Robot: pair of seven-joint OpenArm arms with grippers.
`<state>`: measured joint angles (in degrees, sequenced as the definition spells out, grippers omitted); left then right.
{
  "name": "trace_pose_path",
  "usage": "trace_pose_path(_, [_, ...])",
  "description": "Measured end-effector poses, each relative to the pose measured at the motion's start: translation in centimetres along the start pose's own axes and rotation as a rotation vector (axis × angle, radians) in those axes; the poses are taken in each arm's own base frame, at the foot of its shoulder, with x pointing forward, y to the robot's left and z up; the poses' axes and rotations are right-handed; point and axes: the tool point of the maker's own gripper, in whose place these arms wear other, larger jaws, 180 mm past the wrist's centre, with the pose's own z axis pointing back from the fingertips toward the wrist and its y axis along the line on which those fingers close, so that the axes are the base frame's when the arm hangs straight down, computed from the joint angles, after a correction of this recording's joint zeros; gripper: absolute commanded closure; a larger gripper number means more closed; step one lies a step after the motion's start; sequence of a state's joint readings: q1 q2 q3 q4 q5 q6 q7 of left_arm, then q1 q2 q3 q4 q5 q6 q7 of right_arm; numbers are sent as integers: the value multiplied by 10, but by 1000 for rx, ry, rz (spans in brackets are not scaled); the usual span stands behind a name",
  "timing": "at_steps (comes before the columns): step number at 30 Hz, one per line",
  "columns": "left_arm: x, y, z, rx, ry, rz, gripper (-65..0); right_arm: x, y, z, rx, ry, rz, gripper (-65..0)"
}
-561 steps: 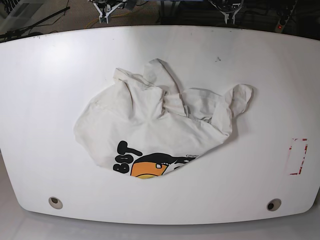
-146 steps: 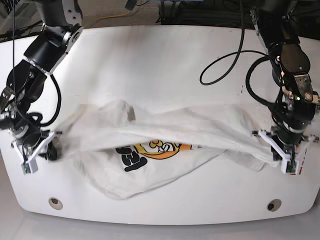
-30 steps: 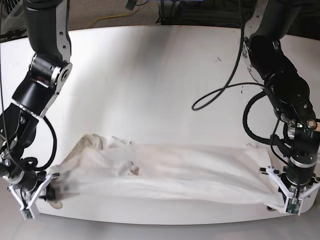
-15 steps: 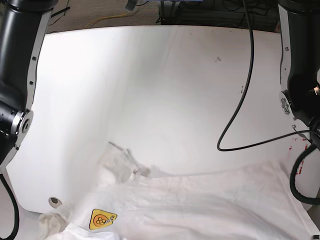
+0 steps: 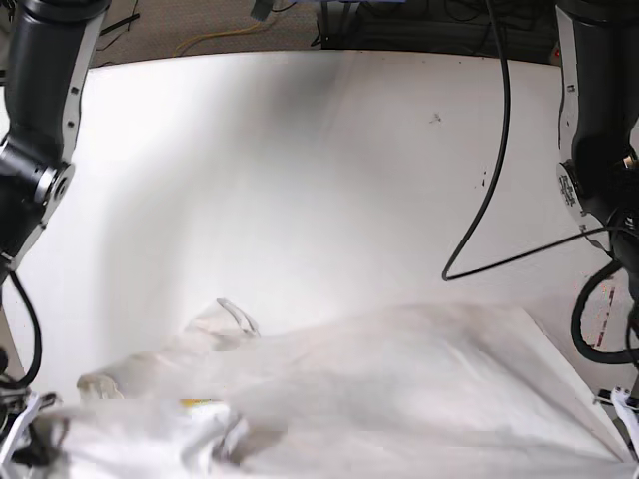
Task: Fold the T-shirt properly
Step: 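Lower the shirt flat onto the table, spreading it with both grippers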
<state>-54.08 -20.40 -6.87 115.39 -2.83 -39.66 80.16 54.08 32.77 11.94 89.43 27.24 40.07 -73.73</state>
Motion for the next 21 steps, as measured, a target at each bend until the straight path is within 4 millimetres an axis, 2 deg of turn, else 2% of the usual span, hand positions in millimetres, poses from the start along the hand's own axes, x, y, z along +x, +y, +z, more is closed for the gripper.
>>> trace_pose_path(2, [-18,-24,-5,-66,25,9,0,-39,19,-7,27,90,-5,0])
trace_pose_path(4, [-43,-42,-6,-106,90,8,0,-63,38,-8,60,107,-27,0])
trace_pose_path(6, [-69,-58,-7,-143,160,-2,0,-81,47,-3,70,115,-42,0])
trace_pose_path(10, [-102,-92,-3,-217,238,-33,0,-116,69,5,76,152,-78,0])
trace_pose_path(13, [-125,-126,4,-298,290,-32,0,-153,89,10,99,228,-109,0])
trace_pose_path(17, [-162,-161,19,-385,380,-41,0,-188,114,21,122,286,-147,0])
trace_pose_path(21, [-193,-189,37,-454,458,-51,0,-213,136,34,143,331,-169,0])
